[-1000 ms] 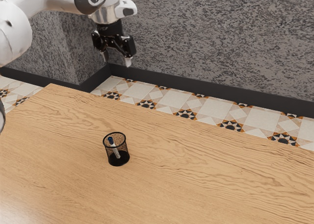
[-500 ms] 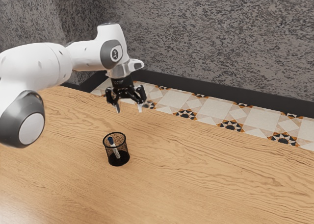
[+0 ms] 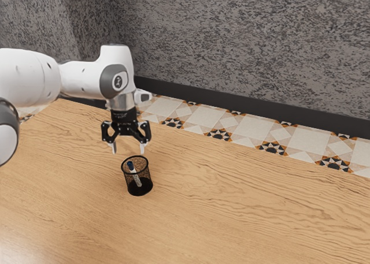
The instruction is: Take the marker out of the pen holder and place it to the left of the pen holder.
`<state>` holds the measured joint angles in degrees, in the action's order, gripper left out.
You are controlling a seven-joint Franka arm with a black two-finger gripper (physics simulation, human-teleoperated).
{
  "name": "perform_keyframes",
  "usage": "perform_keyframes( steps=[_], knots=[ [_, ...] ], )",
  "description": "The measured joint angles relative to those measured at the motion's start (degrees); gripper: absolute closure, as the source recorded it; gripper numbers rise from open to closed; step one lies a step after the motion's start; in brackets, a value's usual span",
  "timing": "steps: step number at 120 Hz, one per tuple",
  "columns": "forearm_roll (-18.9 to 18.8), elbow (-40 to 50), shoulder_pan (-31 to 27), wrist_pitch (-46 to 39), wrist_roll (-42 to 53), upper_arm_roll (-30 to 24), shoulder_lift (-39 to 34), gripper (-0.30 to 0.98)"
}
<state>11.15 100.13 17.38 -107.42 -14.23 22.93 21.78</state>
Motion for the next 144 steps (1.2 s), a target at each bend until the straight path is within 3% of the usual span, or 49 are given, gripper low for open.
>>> perform_keyframes(
  steps=[41,90,108,144],
  knots=[
    [-0.3,14.7,1.2,-3.9,-2.9,-0.1,-12.9,0.03],
    [-0.1,18.2,2.6,-4.6,-6.2,-1.6,-15.3,0.06],
    [-0.1,18.4,3.3,-4.5,-7.2,-2.6,-15.7,0.15],
    [-0.1,17.2,2.9,-3.9,-8.7,-2.9,-15.1,0.47]
  ],
)
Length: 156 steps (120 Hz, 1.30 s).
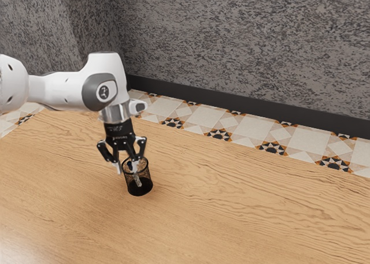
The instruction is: Take the marker out of the pen holder and place it to the left of the pen holder.
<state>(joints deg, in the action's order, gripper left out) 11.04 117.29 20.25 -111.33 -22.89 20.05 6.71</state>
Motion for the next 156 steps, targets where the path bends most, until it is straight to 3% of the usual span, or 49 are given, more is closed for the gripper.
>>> perform_keyframes(
  steps=[68,112,132,156],
  knots=[
    [0.2,-7.4,-0.1,0.1,-0.7,0.0,8.7,0.56],
    [-2.0,-7.8,-0.7,0.5,-0.5,0.5,8.5,0.75],
    [-4.5,-11.3,-0.2,3.6,-1.0,0.5,5.9,0.77],
    [-9.2,-12.9,-1.0,13.4,-2.9,0.5,-5.6,0.78]
  ],
)
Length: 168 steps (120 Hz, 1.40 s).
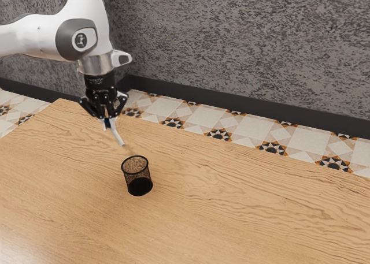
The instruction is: Take the marker out of the pen holder and place it to the left of the pen holder.
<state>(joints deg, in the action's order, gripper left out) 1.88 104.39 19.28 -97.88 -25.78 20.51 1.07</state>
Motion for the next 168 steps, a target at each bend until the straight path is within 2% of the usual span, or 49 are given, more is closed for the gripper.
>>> perform_keyframes(
  steps=[13,22,29,40,63,88,93,114,125,140,151,158,168],
  knots=[
    [-4.3,0.2,-1.8,8.6,-2.2,0.9,-0.7,0.78],
    [-7.3,0.4,-1.1,15.1,-4.6,4.0,1.0,0.78],
    [-9.2,0.7,-0.8,19.7,-6.8,7.6,4.0,0.78],
    [-11.0,0.9,-4.6,25.0,-10.2,11.7,11.2,0.78],
    [-12.6,1.0,-7.1,30.2,-16.2,13.4,21.1,0.78],
    [-12.7,1.1,-7.1,30.0,-20.2,13.4,24.9,0.78],
    [-12.7,1.2,-7.0,29.8,-20.8,13.4,25.0,0.74],
    [-11.8,1.6,-6.7,28.1,-22.9,13.0,24.9,0.38],
    [-10.2,2.4,-5.6,25.4,-22.0,12.8,21.8,0.26],
    [-7.0,3.4,-3.3,20.1,-18.6,11.5,13.8,0.16],
    [-5.5,1.6,-2.7,16.6,-15.9,5.2,5.8,0.11],
    [-3.5,-3.2,-1.9,14.7,-13.5,1.4,4.5,0.09],
    [1.3,-8.4,-1.3,11.0,-8.5,-0.1,4.4,0.07]
  ],
)
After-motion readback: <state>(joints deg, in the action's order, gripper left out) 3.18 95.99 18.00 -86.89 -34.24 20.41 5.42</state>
